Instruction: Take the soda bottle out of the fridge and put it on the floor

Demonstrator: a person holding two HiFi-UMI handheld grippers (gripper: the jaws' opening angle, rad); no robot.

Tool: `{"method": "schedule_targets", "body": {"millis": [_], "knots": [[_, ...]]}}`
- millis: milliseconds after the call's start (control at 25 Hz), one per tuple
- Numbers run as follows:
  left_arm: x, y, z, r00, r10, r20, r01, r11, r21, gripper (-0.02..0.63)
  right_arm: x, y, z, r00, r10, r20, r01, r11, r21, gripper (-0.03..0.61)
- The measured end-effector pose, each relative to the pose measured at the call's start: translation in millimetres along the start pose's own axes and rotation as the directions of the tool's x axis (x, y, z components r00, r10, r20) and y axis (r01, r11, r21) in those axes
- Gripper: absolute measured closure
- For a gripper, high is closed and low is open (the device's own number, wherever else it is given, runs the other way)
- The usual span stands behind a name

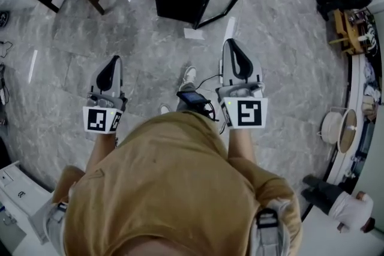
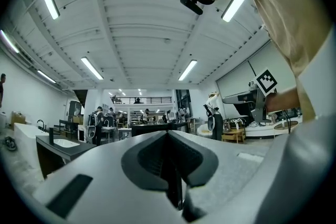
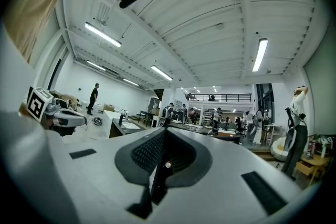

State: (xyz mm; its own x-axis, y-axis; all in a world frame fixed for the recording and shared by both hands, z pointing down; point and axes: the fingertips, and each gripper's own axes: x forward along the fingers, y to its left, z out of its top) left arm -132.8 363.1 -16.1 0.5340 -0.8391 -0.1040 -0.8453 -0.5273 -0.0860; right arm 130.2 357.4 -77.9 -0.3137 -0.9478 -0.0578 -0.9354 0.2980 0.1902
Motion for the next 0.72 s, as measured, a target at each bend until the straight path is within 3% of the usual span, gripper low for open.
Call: {"method": "schedule_targets", "body": {"millis": [240,720], "knots": [[42,-2,-17,0.999,0.015,-0.029,-0.014,1.0,0.009,0.612,46,-28,-24,0.999,0.045,0.014,-0.046,0.999,0.017,0.577],[217,33,-32,0.999,0.026,-0.03,-0.026,1.0,0.003,0.612,198,-114,-46,0.994,0.103,0.036,-0.105,0.993,0.057,0.577]]}}
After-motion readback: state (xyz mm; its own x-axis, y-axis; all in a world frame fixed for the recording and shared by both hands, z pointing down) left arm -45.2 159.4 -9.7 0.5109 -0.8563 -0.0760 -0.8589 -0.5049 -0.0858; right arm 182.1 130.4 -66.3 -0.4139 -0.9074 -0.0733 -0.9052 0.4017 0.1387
